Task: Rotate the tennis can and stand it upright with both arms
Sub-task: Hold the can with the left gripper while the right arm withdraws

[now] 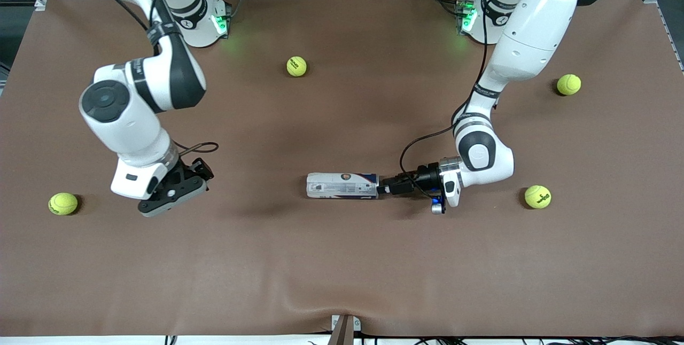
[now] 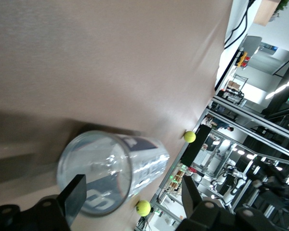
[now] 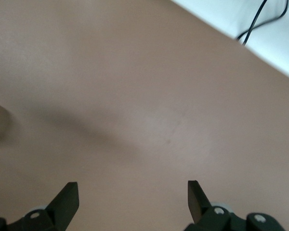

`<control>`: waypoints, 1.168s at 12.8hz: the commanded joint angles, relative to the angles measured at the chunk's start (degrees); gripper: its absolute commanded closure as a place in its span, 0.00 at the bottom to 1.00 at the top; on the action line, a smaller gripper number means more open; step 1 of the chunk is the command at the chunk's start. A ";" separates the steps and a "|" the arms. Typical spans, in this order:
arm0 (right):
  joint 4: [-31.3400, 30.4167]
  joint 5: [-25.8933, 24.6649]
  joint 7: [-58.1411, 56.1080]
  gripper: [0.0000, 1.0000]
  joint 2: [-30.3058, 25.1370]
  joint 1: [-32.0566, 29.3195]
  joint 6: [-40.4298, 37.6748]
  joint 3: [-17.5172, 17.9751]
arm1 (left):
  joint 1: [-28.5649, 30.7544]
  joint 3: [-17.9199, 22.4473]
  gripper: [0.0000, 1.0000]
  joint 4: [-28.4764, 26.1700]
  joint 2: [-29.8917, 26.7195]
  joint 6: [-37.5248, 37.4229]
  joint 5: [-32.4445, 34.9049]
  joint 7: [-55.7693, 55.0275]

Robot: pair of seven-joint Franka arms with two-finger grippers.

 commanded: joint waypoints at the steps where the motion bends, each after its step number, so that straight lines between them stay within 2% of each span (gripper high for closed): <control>1: -5.45 5.92 0.35 0.00 -2.86 -2.20 -0.49 1.18 | -1.25 0.11 0.18 3.16 2.03 0.55 -2.65 0.94; 4: -7.22 7.79 0.44 0.00 -4.09 -2.38 -1.55 1.10 | -2.92 0.11 0.22 3.25 3.01 0.55 -4.49 1.73; 5: -7.48 7.79 0.44 0.00 -4.35 -3.17 -1.73 1.10 | -2.92 0.11 0.28 3.25 3.09 0.55 -4.58 2.34; 7: -8.80 7.79 0.18 0.00 -6.19 -5.63 -3.30 1.01 | -3.01 0.11 0.53 3.25 3.18 0.55 -4.59 2.52; 9: -8.72 7.70 0.18 0.00 -8.39 -9.57 -7.86 0.92 | -2.92 0.11 0.89 3.43 2.83 0.55 -4.50 2.52; 10: -8.71 7.70 0.18 0.00 -9.88 -12.03 -10.32 1.01 | -2.92 0.11 1.00 4.13 2.57 0.55 -4.15 2.43; 15: -7.31 7.61 0.88 0.00 -17.62 -18.28 -22.01 0.83 | -2.83 0.73 1.00 5.63 -1.29 1.34 -1.96 -0.10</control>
